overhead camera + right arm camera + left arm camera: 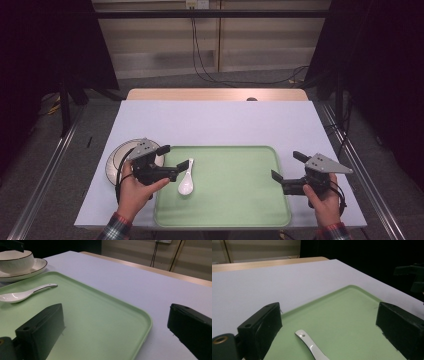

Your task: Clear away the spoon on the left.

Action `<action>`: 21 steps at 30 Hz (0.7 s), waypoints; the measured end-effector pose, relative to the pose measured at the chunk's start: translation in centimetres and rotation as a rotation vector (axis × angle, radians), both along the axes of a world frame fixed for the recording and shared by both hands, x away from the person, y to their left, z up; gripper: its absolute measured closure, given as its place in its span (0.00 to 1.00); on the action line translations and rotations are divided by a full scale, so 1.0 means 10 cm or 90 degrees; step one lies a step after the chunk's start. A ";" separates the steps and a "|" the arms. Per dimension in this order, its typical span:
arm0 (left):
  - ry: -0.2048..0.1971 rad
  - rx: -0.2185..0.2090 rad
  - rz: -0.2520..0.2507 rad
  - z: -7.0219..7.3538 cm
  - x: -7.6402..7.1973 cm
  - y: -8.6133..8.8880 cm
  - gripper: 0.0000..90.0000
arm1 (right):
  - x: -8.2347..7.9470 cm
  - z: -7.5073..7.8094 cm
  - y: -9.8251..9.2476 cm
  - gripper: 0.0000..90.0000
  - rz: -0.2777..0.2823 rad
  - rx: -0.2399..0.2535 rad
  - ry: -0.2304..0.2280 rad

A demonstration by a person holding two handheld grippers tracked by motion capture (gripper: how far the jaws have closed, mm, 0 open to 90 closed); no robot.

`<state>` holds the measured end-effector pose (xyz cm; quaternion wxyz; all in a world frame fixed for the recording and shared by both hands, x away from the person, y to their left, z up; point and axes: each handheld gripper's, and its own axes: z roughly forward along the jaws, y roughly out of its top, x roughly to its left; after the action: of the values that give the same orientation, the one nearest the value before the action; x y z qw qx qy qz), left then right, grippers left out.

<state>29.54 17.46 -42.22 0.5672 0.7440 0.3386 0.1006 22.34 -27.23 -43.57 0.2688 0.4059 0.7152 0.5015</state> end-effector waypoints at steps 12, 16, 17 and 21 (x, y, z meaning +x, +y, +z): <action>-0.010 -0.023 -0.008 0.08 -0.02 0.11 0.02 | 0.00 0.00 -0.01 0.00 0.001 0.000 0.000; -0.020 -0.020 -0.022 0.09 -0.02 0.15 0.01 | 0.00 0.00 -0.01 0.00 0.001 0.001 0.002; -0.019 -0.013 -0.011 0.10 -0.03 0.15 0.01 | 0.00 0.00 -0.01 0.00 0.001 0.001 0.002; -0.026 -0.010 -0.017 0.10 -0.04 0.19 0.01 | 0.00 0.00 -0.02 0.00 -0.001 0.000 -0.001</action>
<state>29.13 19.32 -41.18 0.5809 0.7417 0.3181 0.1056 22.29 -27.44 -43.55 0.2694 0.4061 0.7147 0.5017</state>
